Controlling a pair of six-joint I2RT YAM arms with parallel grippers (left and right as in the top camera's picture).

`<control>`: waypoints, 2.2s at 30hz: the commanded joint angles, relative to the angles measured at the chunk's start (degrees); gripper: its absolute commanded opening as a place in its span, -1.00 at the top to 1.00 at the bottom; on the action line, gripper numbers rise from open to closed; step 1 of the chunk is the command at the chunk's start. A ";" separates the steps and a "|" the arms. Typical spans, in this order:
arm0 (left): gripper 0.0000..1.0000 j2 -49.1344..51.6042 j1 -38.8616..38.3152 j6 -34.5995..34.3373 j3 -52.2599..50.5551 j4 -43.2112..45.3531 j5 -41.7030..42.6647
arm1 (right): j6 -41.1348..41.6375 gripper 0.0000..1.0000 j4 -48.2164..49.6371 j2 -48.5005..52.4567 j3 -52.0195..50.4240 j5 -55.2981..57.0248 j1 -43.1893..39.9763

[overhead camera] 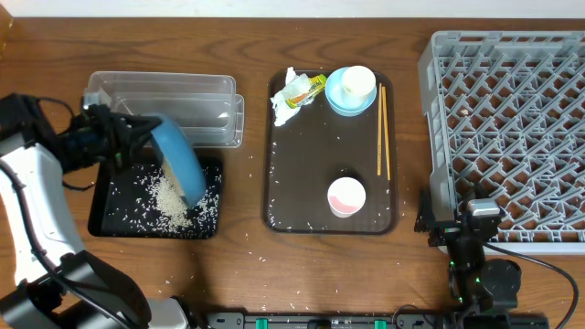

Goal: Sort waste into correct bins and load items into the dishwasher rack
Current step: 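Tilt the teal plate to dump rice onto the black tray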

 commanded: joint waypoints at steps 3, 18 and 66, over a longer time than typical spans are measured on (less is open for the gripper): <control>0.88 -0.83 1.73 1.22 -0.46 -2.21 4.42 | -0.68 -0.98 -0.24 -0.31 -0.09 0.13 -0.52; 0.88 -0.72 3.89 1.55 -0.46 0.94 4.87 | -0.66 -0.99 -0.24 -0.31 -0.09 0.13 -0.52; 0.87 -2.84 3.78 13.20 -0.44 -11.39 20.70 | -0.66 -0.98 -0.26 -0.31 -0.09 0.13 -0.52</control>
